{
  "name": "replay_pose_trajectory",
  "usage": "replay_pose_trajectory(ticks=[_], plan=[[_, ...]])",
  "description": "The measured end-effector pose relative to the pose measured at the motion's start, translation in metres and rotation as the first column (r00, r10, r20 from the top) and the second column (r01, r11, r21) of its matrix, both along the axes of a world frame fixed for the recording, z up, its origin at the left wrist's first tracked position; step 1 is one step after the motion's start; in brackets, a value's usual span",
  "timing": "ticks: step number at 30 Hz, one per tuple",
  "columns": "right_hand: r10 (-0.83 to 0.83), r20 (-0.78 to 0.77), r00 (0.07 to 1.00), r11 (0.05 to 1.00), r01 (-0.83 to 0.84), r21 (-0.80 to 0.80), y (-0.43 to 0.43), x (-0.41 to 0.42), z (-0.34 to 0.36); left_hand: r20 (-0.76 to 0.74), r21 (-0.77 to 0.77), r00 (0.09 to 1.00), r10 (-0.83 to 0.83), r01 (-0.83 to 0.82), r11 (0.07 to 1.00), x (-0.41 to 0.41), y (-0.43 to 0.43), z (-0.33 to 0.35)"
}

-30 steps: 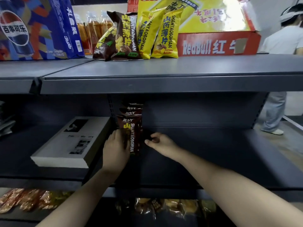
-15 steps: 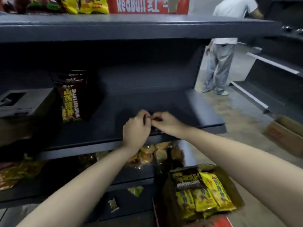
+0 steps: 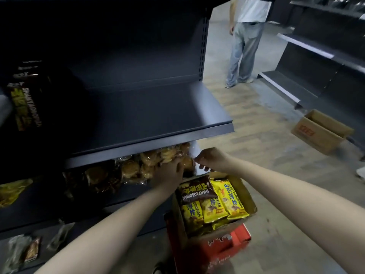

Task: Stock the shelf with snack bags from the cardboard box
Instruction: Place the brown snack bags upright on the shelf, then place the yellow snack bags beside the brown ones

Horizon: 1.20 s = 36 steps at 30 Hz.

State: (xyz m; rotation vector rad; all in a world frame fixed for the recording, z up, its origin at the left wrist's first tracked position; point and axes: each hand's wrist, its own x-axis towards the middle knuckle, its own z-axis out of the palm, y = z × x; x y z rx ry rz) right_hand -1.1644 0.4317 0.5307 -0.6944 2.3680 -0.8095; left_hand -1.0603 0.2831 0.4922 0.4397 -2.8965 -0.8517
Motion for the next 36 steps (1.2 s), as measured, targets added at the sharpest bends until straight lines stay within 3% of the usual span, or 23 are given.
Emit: replay_pose_trajectory(ticks=[7, 10, 16, 22, 27, 32, 36], plan=[[-0.045, 0.051, 0.998, 0.99, 0.038, 0.134, 0.055, -0.017, -0.056, 0.266, 0.119, 0.964, -0.015, -0.017, 0.993, -0.02, 0.034, -0.053], [-0.074, 0.025, 0.997, 0.98, 0.068, 0.185, 0.071, -0.024, -0.081, 0.34, 0.091, 0.94, -0.028, -0.004, 0.996, -0.028, 0.042, -0.071], [-0.115, 0.014, 0.993, 0.959, 0.107, 0.262, 0.095, -0.034, -0.133, 0.381, 0.03, 0.924, -0.044, 0.035, 0.999, -0.041, 0.052, -0.094], [-0.156, -0.012, 0.988, 0.938, 0.152, 0.312, 0.11, -0.037, -0.171, 0.373, 0.071, 0.924, -0.082, 0.06, 0.996, -0.045, 0.058, -0.12], [-0.193, 0.064, 0.979, 0.93, 0.162, 0.33, 0.113, -0.029, -0.193, 0.426, -0.101, 0.899, -0.099, 0.156, 0.983, -0.048, 0.059, -0.142], [-0.224, 0.156, 0.962, 0.926, 0.16, 0.343, 0.113, -0.02, -0.209, 0.553, -0.311, 0.827, -0.101, 0.318, 0.896, -0.05, 0.063, -0.148], [-0.254, 0.205, 0.945, 0.91, 0.162, 0.381, 0.107, -0.017, -0.216, 0.586, -0.389, 0.805, -0.09, 0.377, 0.841, -0.055, 0.061, -0.151]])
